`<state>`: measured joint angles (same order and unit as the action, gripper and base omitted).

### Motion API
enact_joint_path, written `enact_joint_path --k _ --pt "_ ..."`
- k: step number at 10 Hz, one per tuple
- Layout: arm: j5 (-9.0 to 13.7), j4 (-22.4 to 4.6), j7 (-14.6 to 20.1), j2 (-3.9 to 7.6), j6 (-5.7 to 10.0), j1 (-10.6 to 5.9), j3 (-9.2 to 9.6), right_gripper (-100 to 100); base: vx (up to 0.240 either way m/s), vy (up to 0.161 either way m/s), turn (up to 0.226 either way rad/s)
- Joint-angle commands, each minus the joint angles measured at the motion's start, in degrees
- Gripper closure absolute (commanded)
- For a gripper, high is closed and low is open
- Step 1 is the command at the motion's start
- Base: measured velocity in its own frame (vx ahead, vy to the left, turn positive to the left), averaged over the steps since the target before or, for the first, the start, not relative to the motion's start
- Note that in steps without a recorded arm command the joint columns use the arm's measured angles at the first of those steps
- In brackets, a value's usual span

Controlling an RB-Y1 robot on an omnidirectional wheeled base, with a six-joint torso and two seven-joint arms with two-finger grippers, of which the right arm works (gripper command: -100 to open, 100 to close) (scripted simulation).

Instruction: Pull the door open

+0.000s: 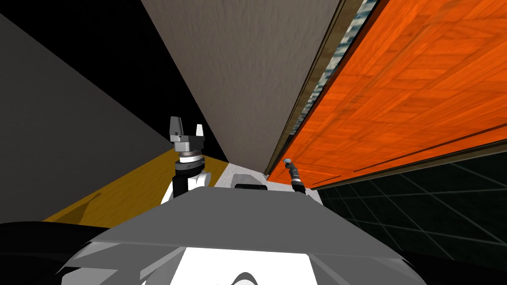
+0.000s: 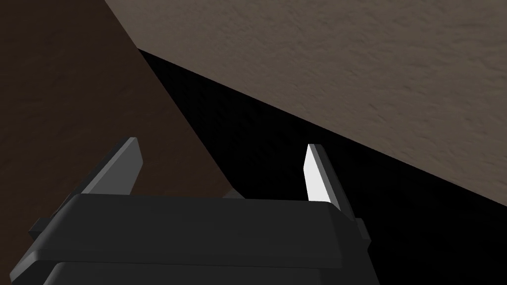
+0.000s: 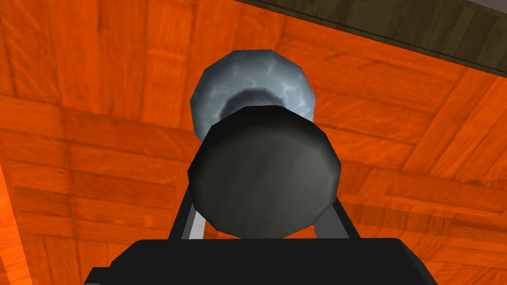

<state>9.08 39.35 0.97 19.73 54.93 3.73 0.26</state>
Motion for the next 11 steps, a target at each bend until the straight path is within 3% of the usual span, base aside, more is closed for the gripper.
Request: enact_joint_path --k 1,11 --pt "1.0 -0.3 2.9 -0.63 0.09 -0.63 0.96 100 -0.059 -0.03 0.115" --pt "5.1 -1.1 15.8 -0.8 -0.71 -2.08 2.46 100 -0.043 -0.019 0.053"
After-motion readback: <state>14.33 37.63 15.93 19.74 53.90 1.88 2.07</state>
